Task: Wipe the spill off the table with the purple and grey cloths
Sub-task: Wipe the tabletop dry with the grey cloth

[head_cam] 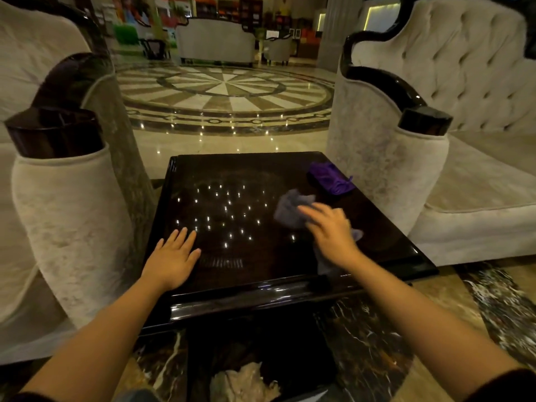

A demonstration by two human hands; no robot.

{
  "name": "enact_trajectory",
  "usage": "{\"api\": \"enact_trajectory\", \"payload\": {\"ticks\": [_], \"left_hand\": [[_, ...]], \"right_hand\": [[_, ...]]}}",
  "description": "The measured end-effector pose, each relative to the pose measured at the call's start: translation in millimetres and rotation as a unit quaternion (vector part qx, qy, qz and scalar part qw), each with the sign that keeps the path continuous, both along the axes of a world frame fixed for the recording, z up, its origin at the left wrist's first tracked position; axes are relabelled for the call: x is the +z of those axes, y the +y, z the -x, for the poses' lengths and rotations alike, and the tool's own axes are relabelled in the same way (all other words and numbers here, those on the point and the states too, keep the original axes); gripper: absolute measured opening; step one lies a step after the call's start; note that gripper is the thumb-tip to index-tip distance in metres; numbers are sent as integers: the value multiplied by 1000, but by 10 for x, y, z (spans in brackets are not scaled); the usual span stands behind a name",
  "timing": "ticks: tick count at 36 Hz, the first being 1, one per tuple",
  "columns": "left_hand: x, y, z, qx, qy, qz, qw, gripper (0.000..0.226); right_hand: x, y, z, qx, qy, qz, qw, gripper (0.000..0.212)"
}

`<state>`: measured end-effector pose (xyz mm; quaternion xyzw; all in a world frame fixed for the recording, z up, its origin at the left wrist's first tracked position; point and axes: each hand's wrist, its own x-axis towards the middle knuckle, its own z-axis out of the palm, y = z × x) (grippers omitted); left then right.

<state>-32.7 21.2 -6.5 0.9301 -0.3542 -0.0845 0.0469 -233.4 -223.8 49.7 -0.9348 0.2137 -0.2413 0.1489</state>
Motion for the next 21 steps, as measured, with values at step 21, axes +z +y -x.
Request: {"api": "enact_trajectory", "payload": {"ticks": [21], "left_hand": [[-26,-22,-10,-17,7,7,1000,56]], "right_hand": [[-385,-406,-35,-188,188,-59,962,41]]}}
